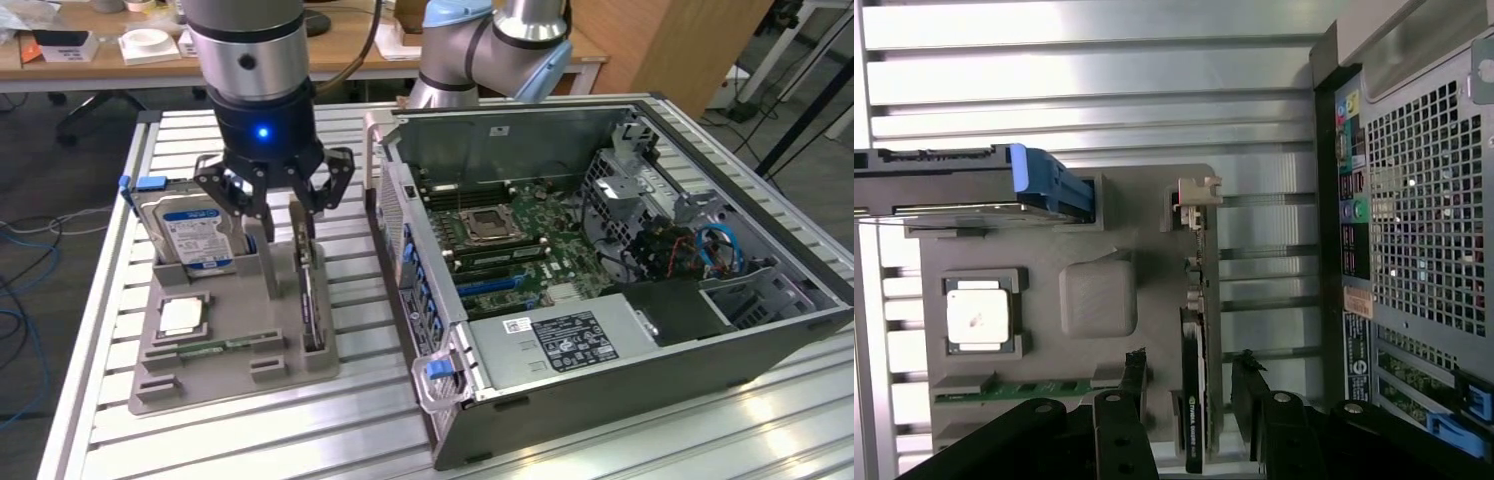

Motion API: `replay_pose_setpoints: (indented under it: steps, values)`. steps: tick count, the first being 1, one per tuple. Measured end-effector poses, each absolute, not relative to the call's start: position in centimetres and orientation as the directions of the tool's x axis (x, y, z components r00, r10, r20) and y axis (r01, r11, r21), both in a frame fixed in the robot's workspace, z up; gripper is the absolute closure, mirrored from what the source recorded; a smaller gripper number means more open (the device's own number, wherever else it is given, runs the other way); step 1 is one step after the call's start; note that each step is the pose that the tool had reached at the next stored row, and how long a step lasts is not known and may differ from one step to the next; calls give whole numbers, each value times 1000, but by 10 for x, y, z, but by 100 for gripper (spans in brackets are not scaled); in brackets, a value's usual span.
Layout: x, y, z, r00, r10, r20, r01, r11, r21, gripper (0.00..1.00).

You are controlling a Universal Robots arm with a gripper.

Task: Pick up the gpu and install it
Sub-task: 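Pick up the gpu and move the gpu toward the slot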

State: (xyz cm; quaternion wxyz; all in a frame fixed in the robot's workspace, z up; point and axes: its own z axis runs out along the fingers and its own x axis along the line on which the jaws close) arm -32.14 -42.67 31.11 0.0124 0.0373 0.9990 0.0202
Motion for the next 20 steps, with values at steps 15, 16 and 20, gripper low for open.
replay_pose_setpoints:
  steps: [15,16,20]
  values:
    - [-321,-427,307,-997,75,-23,74,996,41,53]
    - [-321,-427,307,-997,75,-23,74,996,41,53]
    - [-321,-427,306,-997,75,-23,74,996,41,53]
